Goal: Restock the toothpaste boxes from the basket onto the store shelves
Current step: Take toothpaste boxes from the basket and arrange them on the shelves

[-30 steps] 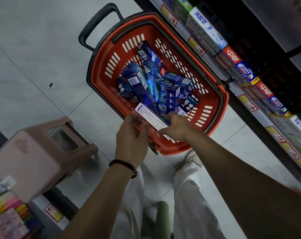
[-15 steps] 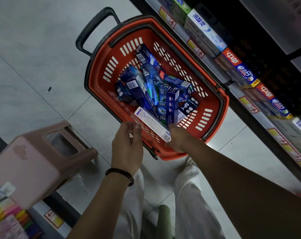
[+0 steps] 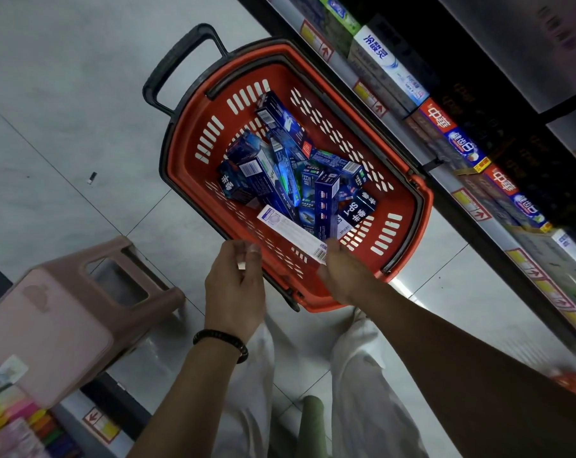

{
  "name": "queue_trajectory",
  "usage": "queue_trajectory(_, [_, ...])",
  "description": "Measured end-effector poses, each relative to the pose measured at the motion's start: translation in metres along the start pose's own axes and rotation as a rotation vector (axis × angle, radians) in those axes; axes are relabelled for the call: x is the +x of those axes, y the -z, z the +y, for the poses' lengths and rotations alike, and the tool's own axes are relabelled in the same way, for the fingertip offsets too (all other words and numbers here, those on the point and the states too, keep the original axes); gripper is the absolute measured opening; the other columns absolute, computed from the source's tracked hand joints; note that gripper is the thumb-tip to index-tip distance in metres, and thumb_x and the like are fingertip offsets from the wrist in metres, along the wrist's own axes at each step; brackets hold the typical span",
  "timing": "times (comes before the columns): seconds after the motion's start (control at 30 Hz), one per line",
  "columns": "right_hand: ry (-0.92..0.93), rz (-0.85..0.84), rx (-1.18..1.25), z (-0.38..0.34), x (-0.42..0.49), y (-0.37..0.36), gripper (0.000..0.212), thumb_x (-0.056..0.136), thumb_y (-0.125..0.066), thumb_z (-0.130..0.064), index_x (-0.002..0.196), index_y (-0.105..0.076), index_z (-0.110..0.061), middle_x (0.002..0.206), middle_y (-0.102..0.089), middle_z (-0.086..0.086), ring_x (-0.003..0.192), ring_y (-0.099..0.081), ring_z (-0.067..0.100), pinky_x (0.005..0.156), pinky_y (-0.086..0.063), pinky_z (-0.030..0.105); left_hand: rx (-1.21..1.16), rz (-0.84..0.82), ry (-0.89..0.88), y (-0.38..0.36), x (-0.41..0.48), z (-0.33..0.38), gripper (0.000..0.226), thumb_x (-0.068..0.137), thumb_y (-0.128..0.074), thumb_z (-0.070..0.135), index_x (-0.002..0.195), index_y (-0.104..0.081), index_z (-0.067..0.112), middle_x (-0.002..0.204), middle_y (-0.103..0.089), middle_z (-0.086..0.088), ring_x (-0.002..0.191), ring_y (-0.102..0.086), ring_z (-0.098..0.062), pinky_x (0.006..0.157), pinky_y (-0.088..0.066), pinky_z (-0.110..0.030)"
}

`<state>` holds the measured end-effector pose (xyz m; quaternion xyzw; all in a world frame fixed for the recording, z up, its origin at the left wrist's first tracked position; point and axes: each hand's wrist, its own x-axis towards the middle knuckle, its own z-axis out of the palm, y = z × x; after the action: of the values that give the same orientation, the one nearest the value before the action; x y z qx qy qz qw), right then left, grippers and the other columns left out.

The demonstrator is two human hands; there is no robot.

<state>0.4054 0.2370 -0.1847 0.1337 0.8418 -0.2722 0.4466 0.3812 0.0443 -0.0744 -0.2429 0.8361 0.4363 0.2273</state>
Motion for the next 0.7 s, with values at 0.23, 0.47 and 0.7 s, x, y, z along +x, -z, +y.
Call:
queue_trajectory(0.23, [-0.030,0.115,0.233,-0.002,-0.033,0.014,0.037,0.111,-0.048,-0.032,0.144,-0.035,-0.022,0.131,-0.066,0.009,0.111,-0.073,0.031,0.082,-0.067,0.049,0.023,0.029,-0.027,0.023,0.001,0.014,0.021,0.110,-0.044,0.045,0.109,-0.061,0.033,0.111,-0.071,0.013,0.100,-0.072,-0.018,0.090,-0.059,-0.053])
queue_trajectory(0.47, [-0.044,0.223,0.393,-0.009,-0.069,0.044,0.041,0.113,-0.035,-0.042,0.145,-0.042,-0.018,0.115,-0.071,0.006,0.081,-0.068,0.008,0.053,-0.051,0.012,0.030,0.045,-0.063,0.047,0.001,0.036,0.018,0.109,-0.046,0.048,0.110,-0.059,0.035,0.112,-0.070,0.012,0.099,-0.071,-0.017,0.088,-0.061,-0.052])
queue_trajectory(0.7, [-0.004,0.334,0.653,-0.039,-0.134,0.101,0.026,0.114,-0.034,-0.041,0.132,-0.047,-0.028,0.101,-0.065,-0.015,0.080,-0.068,-0.007,0.055,-0.049,0.006,0.052,-0.035,-0.151,0.066,-0.012,0.082,0.003,0.107,-0.056,0.036,0.106,-0.058,0.034,0.108,-0.069,0.012,0.095,-0.070,-0.012,0.078,-0.057,-0.028])
